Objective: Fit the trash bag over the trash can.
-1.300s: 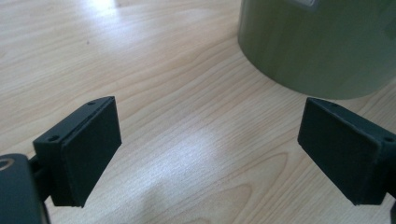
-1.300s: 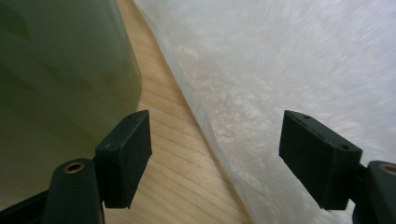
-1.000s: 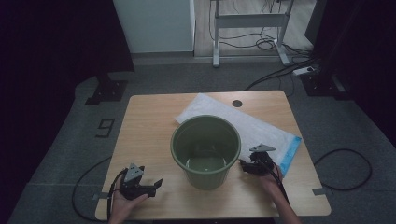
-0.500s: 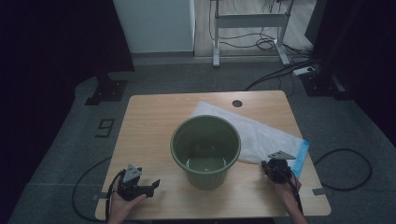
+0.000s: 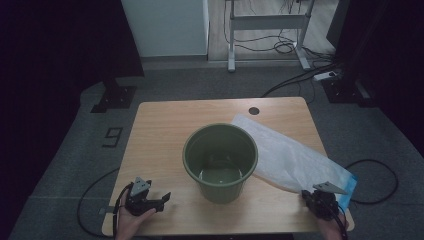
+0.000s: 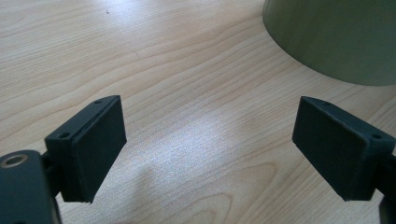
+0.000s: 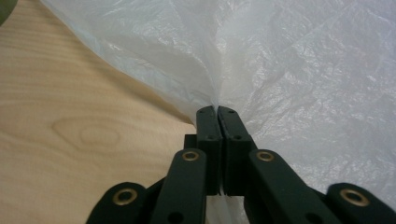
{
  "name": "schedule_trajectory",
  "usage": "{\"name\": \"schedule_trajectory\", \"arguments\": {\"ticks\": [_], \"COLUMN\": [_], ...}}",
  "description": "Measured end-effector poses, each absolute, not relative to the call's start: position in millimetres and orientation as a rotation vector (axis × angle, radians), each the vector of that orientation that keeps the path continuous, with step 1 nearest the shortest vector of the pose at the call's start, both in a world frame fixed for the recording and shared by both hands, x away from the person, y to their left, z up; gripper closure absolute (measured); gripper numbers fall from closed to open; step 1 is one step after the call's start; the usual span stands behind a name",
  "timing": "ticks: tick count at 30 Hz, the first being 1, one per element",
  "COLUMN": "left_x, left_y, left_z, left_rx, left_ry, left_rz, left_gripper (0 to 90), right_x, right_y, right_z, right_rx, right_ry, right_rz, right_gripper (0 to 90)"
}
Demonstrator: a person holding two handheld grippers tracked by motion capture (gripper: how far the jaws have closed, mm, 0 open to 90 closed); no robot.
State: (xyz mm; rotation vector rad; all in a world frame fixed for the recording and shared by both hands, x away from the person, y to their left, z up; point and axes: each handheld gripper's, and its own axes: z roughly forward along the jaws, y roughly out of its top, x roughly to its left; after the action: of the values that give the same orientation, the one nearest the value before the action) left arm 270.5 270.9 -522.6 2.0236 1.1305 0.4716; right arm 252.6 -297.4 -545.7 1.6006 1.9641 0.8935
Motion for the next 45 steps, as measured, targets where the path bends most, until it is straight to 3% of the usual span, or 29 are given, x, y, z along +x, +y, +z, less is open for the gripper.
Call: {"name": "schedule_trajectory", "arguments": {"ticks": [5, 11, 18, 30, 34, 36, 40, 45], "left_x": [270, 271, 272, 272, 272, 272, 271, 271], "left_y": [271, 271, 271, 271, 271, 271, 270, 269], "left_z": [-522, -523, -525, -526, -526, -527, -526, -527], "left_rx": [2.024, 2.024, 2.035, 2.056, 2.048, 2.050, 2.053, 2.057], "left_ry": [1.130, 1.132, 1.130, 1.115, 1.111, 1.108, 1.103, 1.102], "left_rz": [0.473, 0.476, 0.471, 0.474, 0.476, 0.478, 0.480, 0.484], "left_gripper": [9.2, 9.2, 9.2, 9.4, 11.9, 12.4, 13.0, 13.4], "right_x": [250, 271, 313, 354, 359, 359, 359, 359], "right_y": [-287, -245, -209, -176, -177, -180, -189, -203], "right_z": [-535, -528, -539, -552, -551, -550, -547, -547], "right_rx": [1.538, 1.419, 1.375, 1.399, 1.419, 1.422, 1.429, 1.439], "right_ry": [1.924, 1.997, 2.085, 2.119, 2.100, 2.080, 2.075, 2.085], "right_rz": [0.947, 1.014, 1.025, 0.922, 0.912, 0.922, 0.912, 0.935], "right_gripper": [48.5, 28.4, 20.1, 18.8, 25.5, 42.0, 66.3, 87.5]}}
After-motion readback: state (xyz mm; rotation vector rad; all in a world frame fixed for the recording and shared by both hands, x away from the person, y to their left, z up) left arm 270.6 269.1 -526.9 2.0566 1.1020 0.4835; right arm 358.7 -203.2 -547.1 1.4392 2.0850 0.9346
